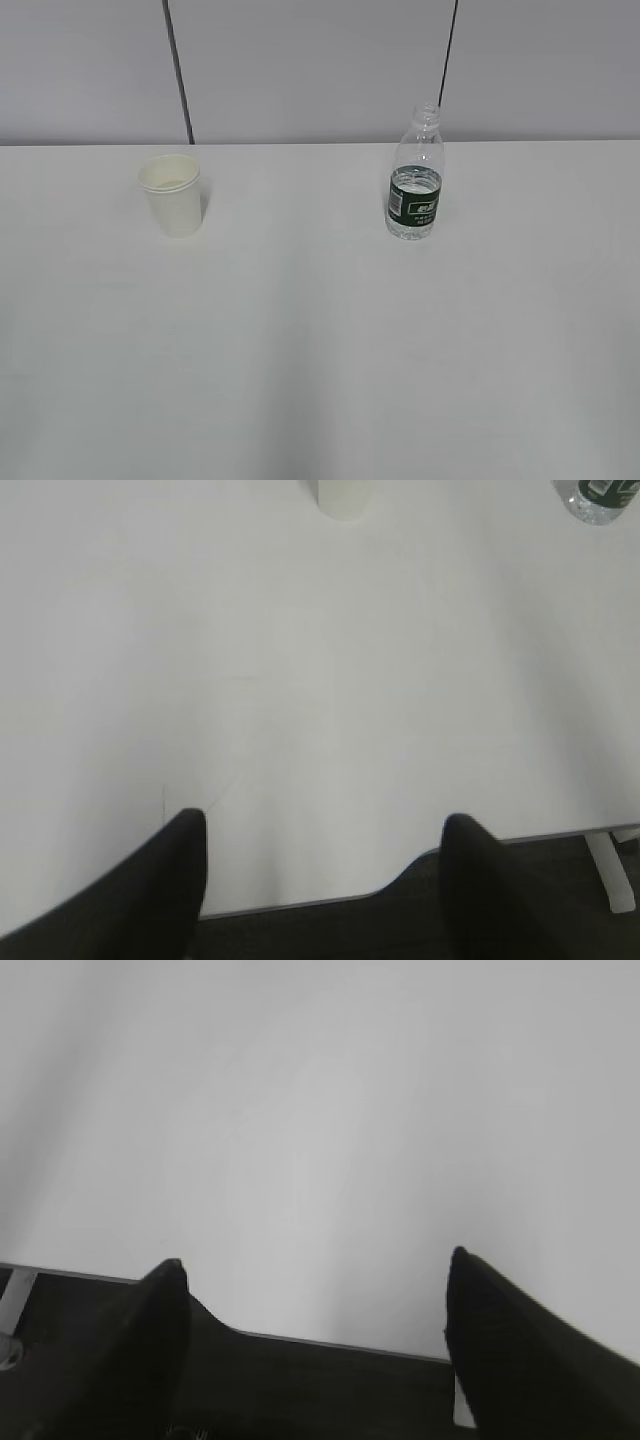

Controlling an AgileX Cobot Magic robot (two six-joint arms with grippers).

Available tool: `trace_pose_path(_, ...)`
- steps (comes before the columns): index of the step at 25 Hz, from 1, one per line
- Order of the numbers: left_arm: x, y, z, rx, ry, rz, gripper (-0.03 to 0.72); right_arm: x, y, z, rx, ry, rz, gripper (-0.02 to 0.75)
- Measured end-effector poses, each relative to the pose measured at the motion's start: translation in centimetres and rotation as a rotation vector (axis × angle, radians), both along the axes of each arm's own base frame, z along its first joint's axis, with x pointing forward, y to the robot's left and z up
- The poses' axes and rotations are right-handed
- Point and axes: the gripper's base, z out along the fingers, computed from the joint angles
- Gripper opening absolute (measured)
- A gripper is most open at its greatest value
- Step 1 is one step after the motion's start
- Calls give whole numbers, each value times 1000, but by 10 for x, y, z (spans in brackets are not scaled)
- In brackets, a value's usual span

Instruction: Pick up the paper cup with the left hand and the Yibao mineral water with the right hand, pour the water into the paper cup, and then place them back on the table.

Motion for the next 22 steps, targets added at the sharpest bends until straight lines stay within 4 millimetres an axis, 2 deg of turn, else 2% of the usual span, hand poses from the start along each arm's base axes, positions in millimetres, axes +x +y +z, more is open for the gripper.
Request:
trace_pose_path(3, -1, 0, 1, 11, -57, -9, 446, -9, 0, -6, 7, -77, 1, 585)
trace_pose_path(9, 6, 0, 1, 23, -129, -11, 433, -2, 0, -15, 9, -112, -1, 585)
trace_pose_path(22, 10, 2, -1, 42, -147, 3, 433, -1, 0, -15, 8, -126, 0, 585)
